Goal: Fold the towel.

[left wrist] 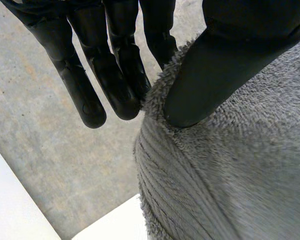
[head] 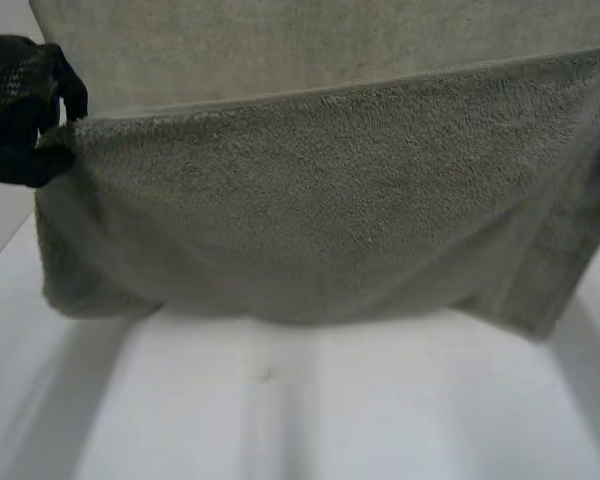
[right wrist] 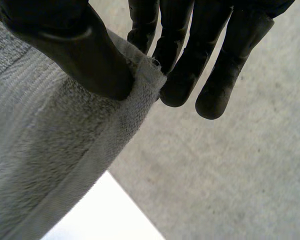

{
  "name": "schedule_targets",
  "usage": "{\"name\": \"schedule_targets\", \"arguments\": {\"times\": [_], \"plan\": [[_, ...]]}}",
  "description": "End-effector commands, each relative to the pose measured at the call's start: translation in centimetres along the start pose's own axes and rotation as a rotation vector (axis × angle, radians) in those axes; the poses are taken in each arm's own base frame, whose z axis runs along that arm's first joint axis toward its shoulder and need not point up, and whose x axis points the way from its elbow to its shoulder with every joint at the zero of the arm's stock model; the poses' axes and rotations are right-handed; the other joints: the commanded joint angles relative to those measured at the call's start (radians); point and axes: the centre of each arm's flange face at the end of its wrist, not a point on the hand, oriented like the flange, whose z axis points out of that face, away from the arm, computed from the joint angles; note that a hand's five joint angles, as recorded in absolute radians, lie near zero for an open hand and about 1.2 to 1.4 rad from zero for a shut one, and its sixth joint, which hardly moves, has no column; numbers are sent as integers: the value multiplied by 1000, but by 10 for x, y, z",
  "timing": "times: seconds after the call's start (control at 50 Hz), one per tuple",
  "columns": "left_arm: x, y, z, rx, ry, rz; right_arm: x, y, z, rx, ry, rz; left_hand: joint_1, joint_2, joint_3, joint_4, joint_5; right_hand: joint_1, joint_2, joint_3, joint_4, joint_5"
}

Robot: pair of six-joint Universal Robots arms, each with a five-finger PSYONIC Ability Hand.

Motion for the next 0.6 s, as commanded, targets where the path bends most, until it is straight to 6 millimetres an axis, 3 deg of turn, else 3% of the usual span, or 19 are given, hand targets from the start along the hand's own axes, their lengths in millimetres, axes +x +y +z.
{"name": "schedule_targets", "arguments": {"times": [0.02,0.1,0.16,0.2,0.22,0.24,0.26,0.3,0.32,0.36,0.38,0.4,0.42,0.44,0.46,0.48,0.5,0.52,0.6], "plan": [[3,28,11,-81,12,-3,5,54,27,-183,-93,62,208,179,180,179,198,53,58,52,51,51],[3,65,48,-174,29,-19,-3,72,41,-238,-156,75,208,179,180,179,198,53,58,52,51,51],[4,74,62,-190,38,-23,-17,86,63,-276,-209,81,208,179,180,179,198,53,58,52,51,51],[3,83,94,-200,40,-21,-32,89,86,-283,-216,50,208,179,180,179,198,53,58,52,51,51],[3,83,94,-200,40,-21,-32,89,86,-283,-216,49,208,179,180,179,198,53,58,52,51,51],[2,82,111,-184,43,-21,-40,89,100,-277,-206,26,208,179,180,179,198,53,58,52,51,51],[3,73,126,-140,48,-14,-40,89,100,-277,-206,26,208,179,180,179,198,53,58,52,51,51],[4,58,140,-78,50,-9,-51,71,132,-163,-143,-55,208,179,180,179,198,53,58,52,51,51],[4,58,141,-78,50,-9,-51,71,132,-163,-143,-55,208,179,180,179,198,53,58,52,51,51],[-3,17,161,75,3,-26,-41,39,157,32,3,-80,208,179,180,179,198,53,58,52,51,51],[-3,17,161,76,3,-27,-41,39,157,33,4,-80,208,179,180,179,198,53,58,52,51,51],[-11,-5,166,156,-40,-58,-29,23,164,136,88,-53,208,179,180,179,198,53,58,52,51,51],[-20,-26,169,239,-86,-102,-29,23,164,137,89,-53,208,179,180,179,198,53,58,52,51,51],[-20,-27,169,239,-86,-102,-18,9,168,238,156,-8,208,179,180,179,198,53,58,52,51,51],[-27,-45,168,316,-128,-153,-7,-8,167,347,214,38,208,179,180,179,198,53,58,52,51,51],[-27,-45,168,317,-129,-154,-6,-9,167,348,215,39,208,179,180,179,198,53,58,52,51,51],[-33,-57,167,374,-163,-201,3,-27,162,446,256,77,208,179,180,179,198,53,58,52,51,51],[-38,-62,166,404,-191,-235,7,-37,156,497,269,110,208,179,180,179,198,53,58,52,51,51],[-42,-61,162,406,-224,-282,3,-38,147,494,237,147,208,179,180,179,198,53,58,52,51,51]]}}
